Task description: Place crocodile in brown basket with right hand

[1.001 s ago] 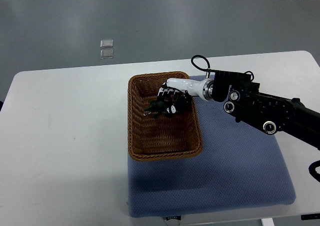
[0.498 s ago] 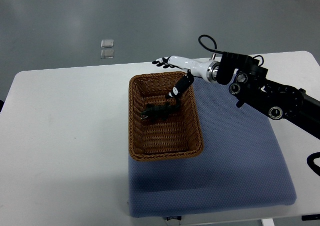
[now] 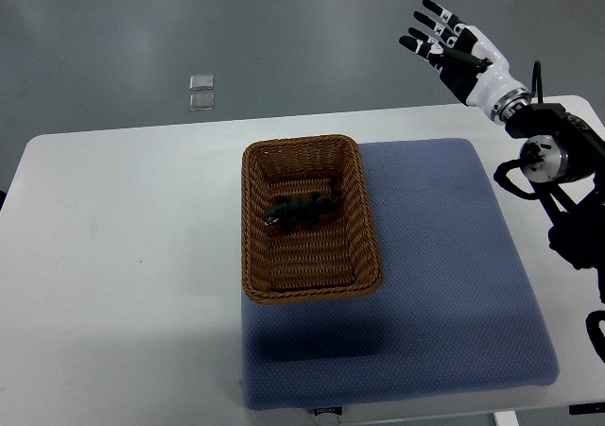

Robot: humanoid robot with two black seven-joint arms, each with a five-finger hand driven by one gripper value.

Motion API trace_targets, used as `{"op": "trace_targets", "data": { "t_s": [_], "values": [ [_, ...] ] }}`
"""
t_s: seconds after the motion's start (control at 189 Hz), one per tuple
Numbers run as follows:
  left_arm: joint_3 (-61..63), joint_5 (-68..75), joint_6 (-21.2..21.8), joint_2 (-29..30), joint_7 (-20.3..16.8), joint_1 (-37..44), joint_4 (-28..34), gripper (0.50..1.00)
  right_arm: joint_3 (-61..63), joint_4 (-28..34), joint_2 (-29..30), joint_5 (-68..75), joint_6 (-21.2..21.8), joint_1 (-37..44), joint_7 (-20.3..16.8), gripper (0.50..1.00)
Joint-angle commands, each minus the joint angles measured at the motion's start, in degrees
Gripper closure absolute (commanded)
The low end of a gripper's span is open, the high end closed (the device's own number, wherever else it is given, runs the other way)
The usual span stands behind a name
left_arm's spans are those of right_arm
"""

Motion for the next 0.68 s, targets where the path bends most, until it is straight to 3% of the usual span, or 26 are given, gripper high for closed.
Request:
{"op": "trace_targets", "data": {
  "t_s": [0.0, 0.154, 0.678],
  "values": [
    [0.0, 0.0, -0.1, 0.0, 0.0, 0.0, 0.0, 0.5, 0.1, -4.8, 0.0, 12.7, 0.0, -0.6, 1.1, 0.556],
    [0.1, 0.0, 0.0, 0.0, 0.0, 0.0, 0.0, 0.5, 0.0, -9.5, 0.0, 23.8, 2.1, -1.0, 0.7, 0.556],
    [0.0, 0.0, -0.1, 0.0, 0.0, 0.0, 0.0, 0.5, 0.1, -9.3, 1.6, 28.5, 10.8, -3.0, 1.2, 0.556]
  ]
}}
